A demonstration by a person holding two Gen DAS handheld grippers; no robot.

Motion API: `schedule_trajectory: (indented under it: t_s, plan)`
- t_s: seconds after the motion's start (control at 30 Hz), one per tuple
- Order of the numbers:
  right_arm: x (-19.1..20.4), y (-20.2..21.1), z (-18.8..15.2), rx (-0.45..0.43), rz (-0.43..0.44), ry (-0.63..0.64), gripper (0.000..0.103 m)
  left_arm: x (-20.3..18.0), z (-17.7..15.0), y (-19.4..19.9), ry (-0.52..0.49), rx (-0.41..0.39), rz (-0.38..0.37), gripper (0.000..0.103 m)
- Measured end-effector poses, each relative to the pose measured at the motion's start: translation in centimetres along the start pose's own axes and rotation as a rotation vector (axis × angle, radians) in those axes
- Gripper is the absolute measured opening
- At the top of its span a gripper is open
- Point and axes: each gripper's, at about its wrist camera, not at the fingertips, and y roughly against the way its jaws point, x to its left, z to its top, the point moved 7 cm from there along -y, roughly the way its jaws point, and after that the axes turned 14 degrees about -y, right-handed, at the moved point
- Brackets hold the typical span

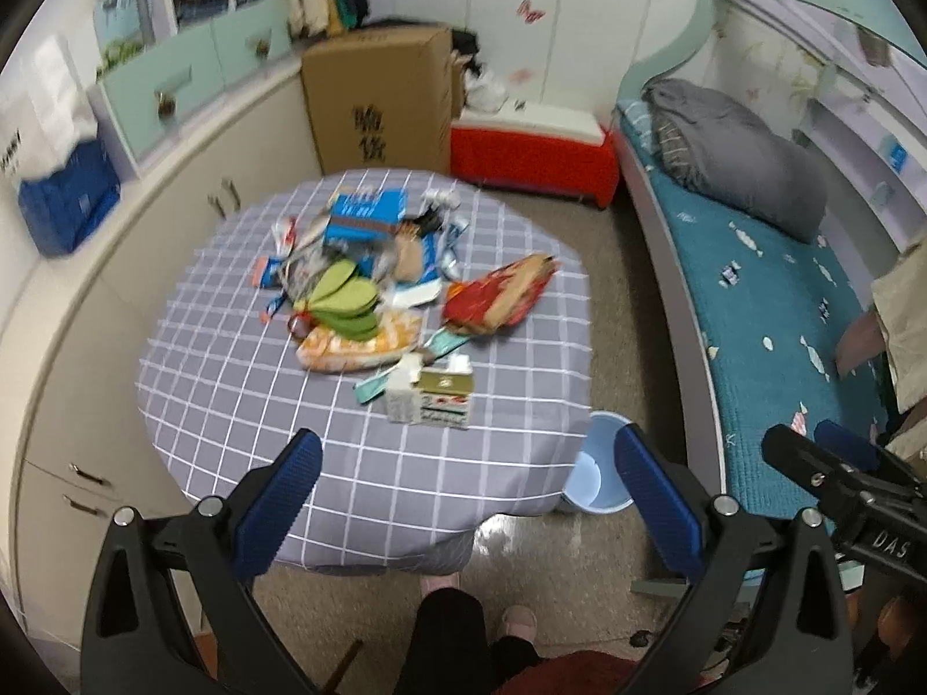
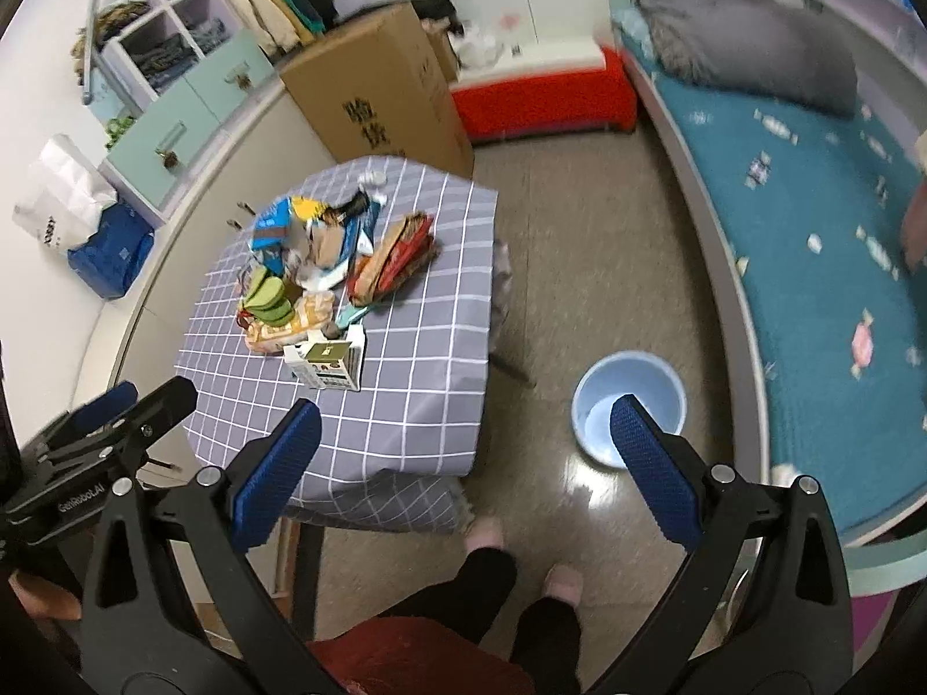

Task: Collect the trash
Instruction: 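Grasp the gold box with the left gripper while the right gripper grasps the red snack wrapper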

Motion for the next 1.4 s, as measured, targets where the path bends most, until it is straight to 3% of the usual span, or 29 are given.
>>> schedule_trajectory:
  t_s: [0.3, 0.57, 0.73, 0.83, 0.9, 1.1, 1.23, 1.37, 1.4]
  plan:
    - [3.3, -9.5, 0.7, 0.161, -0.053, -0.109, 0.097, 6.4, -1.8, -10.8, 0.063, 0.197, -0.102, 0.099]
    - [3.2, -13.3, 1.6, 0.187, -0.146, -0.149, 0.097, 3.2, -0.7, -17.2, -0.064, 0.271, -0.153, 0.099]
    - [2.4, -14.5, 1.9, 0.200, -0.190, -0.183, 0.097, 2.4, -0.7, -20.4, -0.107, 0.334, -0.119, 0.099]
    - [2.3, -15.0, 2.1, 0.207, -0.198, -0.203, 0.097, 2.3, -0.4, -21.2, -0.133, 0.345, -0.104, 0.098]
    - [2.5, -15.3, 2.4, 0.211, -0.192, -0.212, 0.097, 2.4, -0.4, -21.3, -0.125, 0.348, -0.141, 0.070]
    - [4.3, -16.4, 3.3, 0.221, -0.131, -0.246, 0.097, 4.4, -0.6, -19.3, -0.031, 0.326, -0.232, 0.070]
    - [6.1, -17.4, 4.1, 0.228, -0.076, -0.272, 0.097, 6.2, 0.4, -15.3, 0.008, 0.234, -0.269, 0.070]
    - [7.2, -19.4, 5.7, 0.226, -0.033, -0.327, 0.096, 8.9, 2.2, -13.5, 0.052, 0.169, -0.216, 0.070]
    - [7.4, -20.1, 6.3, 0.220, -0.022, -0.341, 0.090, 9.5, 2.6, -13.4, 0.054, 0.156, -0.199, 0.070]
